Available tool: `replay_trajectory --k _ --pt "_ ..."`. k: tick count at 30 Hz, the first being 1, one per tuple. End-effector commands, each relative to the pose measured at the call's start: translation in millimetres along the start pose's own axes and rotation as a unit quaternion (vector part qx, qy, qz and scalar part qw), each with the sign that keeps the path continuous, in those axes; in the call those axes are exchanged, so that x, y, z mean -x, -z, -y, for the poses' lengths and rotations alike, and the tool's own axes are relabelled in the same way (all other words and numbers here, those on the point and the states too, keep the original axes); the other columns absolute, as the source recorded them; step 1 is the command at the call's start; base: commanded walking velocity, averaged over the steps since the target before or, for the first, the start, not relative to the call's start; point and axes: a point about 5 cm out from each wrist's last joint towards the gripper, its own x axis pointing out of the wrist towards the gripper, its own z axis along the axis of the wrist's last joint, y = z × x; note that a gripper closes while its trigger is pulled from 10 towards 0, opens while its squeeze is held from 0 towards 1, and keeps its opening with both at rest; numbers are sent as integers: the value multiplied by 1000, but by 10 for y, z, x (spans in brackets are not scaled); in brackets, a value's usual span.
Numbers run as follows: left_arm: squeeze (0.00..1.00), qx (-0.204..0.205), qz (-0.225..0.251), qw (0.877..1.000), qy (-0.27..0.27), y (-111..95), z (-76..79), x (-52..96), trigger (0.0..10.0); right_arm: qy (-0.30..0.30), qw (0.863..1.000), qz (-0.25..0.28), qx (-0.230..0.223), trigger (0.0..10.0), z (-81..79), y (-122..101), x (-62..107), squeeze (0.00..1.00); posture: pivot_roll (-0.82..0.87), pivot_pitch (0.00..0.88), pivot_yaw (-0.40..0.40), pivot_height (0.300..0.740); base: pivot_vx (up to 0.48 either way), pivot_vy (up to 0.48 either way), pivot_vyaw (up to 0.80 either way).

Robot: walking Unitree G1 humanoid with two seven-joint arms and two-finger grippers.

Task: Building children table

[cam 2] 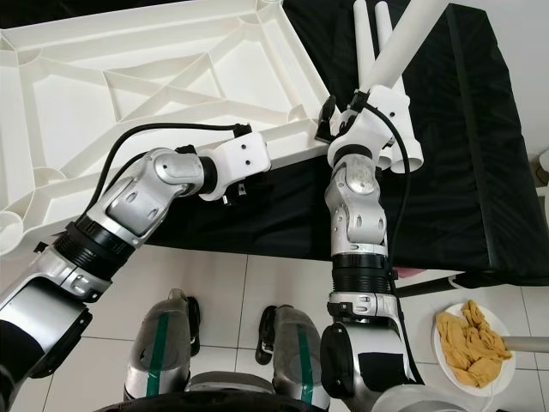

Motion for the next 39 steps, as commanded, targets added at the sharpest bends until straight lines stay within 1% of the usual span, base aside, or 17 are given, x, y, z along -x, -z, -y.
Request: replay_trajectory --k 1,4,8,11,17,19,20,21,22,23,25,27,29,30,32,34,39 --pt "0 17 6 1000 -14 -19 -15 -37 10000 9 1000 -3 1 10000 70 0 -13 82 70 37 -82 740 0 0 0" --pt "0 24 14 999 -26 -58 -49 -55 10000 11 1000 -2 1 10000 83 -10 -21 82 68 44 -78 740 0 0 0" --pt "0 37 33 997 -58 -190 -157 -123 10000 14 1000 2 0 10000 96 -40 -39 82 66 48 -76 740 0 0 0" --pt "0 26 46 996 -77 -286 -183 -192 10000 14 1000 4 -2 10000 95 -54 -45 82 66 49 -76 740 0 0 0" --pt "0 26 55 995 -84 -341 -189 -238 10000 15 1000 5 -2 10000 96 -60 -47 82 63 54 -76 740 0 0 0" --pt "0 21 62 994 -90 -391 -187 -286 10000 15 1000 5 -2 10000 97 -65 -48 82 64 55 -75 740 0 0 0" --pt "0 22 62 993 -100 -438 -188 -353 10000 16 1000 6 -2 10000 100 -68 -47 82 60 61 -76 740 0 0 0" --pt "0 22 62 993 -100 -438 -188 -353 10000 16 1000 6 -2 10000 100 -68 -47 82 60 61 -76 740 0 0 0" --pt "0 24 55 992 -108 -454 -183 -417 10000 17 1000 5 -2 10000 102 -70 -46 82 60 61 -76 740 0 0 0" --pt "0 24 55 992 -108 -454 -183 -417 10000 17 1000 5 -2 10000 102 -70 -46 82 60 61 -76 740 0 0 0" --pt "0 33 33 992 -120 -427 -173 -497 10000 19 1000 5 -2 10000 107 -71 -39 82 57 63 -74 740 0 0 0" --pt "0 33 33 992 -120 -427 -173 -497 10000 19 1000 5 -2 10000 107 -71 -39 82 57 63 -74 740 0 0 0" --pt "0 52 11 991 -124 -364 -165 -534 10000 19 1000 4 -2 10000 115 -68 -31 82 55 64 -72 740 0 0 0" --pt "0 51 1 990 -130 -337 -168 -545 10000 20 1000 4 -2 10000 117 -68 -28 82 54 63 -72 740 0 0 0" --pt "0 51 1 990 -130 -337 -168 -545 10000 20 1000 4 -2 10000 117 -68 -28 82 54 63 -72 740 0 0 0" --pt "0 56 -12 987 -148 -294 -195 -560 10000 20 1000 5 -3 10000 120 -69 -25 82 55 59 -73 740 0 0 0" --pt "0 65 -6 986 -155 -300 -226 -556 10000 19 1000 4 -3 10000 113 -66 -24 86 53 56 -74 740 0 0 0"
